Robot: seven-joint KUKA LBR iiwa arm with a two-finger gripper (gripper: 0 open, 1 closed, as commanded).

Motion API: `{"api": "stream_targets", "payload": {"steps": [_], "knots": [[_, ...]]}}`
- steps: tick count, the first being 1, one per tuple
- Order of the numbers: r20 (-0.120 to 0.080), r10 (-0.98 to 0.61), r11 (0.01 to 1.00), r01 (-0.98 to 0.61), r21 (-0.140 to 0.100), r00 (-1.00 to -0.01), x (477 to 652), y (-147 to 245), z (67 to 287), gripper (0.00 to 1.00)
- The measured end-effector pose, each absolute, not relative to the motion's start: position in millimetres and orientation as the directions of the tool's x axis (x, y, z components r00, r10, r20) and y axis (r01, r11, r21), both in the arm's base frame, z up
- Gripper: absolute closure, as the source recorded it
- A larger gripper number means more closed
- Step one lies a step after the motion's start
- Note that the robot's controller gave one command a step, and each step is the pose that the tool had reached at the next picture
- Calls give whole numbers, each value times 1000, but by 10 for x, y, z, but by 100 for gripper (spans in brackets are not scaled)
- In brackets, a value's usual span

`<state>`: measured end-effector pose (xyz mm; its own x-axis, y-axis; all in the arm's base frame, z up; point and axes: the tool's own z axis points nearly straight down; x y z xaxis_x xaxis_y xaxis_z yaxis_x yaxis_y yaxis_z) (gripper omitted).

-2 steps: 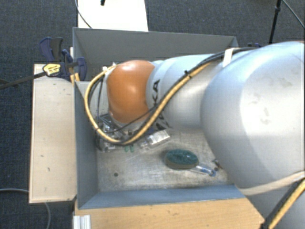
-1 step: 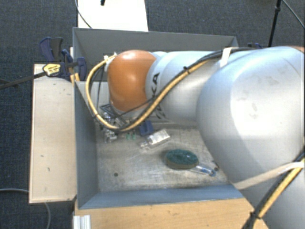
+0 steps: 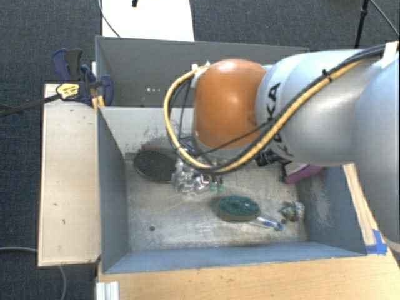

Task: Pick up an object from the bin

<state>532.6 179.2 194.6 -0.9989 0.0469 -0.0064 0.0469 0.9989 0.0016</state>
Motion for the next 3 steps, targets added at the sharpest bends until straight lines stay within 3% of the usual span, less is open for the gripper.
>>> {"api": "stream_targets", "payload": {"steps": [1, 2, 3], "knots": [[5, 128, 992, 128, -3, -992, 5194, 1330, 1322, 100], [-1, 128, 992, 128, 1, -992, 5208, 1360, 1353, 0], [-7, -68, 998, -68, 2, -998, 5391, 963, 724, 0]]}}
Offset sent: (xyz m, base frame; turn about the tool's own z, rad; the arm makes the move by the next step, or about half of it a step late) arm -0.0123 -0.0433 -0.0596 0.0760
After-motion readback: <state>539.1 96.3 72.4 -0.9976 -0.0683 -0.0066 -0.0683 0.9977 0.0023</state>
